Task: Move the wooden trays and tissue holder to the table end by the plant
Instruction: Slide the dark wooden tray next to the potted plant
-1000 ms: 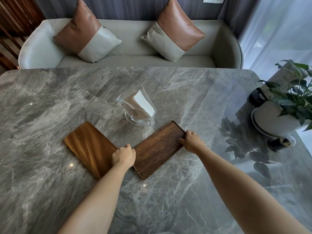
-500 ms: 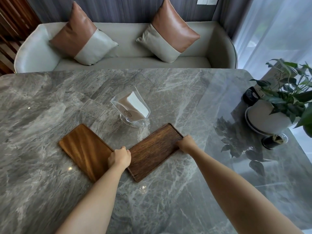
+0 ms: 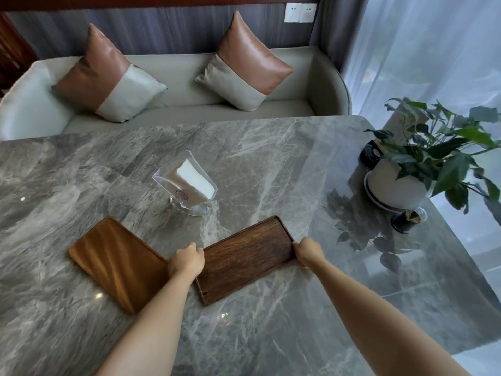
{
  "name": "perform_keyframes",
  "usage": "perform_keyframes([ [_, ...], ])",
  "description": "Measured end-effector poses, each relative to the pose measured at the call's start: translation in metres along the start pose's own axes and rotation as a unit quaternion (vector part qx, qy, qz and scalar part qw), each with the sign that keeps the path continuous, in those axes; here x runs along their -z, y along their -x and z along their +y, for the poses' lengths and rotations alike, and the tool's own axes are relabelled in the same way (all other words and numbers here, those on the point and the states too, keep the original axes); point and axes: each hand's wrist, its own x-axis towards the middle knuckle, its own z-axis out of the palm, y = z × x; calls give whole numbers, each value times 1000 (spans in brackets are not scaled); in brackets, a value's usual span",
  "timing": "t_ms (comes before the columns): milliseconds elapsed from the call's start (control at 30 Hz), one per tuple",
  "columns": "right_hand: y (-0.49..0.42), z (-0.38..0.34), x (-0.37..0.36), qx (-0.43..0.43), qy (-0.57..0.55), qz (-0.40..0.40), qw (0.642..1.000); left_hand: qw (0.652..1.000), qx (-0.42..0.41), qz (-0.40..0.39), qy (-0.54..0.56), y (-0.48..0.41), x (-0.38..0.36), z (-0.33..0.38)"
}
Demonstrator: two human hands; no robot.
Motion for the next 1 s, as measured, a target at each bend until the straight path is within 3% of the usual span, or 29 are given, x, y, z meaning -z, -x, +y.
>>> perform_keyframes([
  [433,6,77,65,-13,-5,37,999,996,-73,17,40,-4,9,126],
  [800,5,129,91,-59,-152,42,986,982,-188,-3,18,-8,10,253],
  [1000,2,129,103,-89,-277,10,957,970,-242,-10,-26,-17,14,319],
])
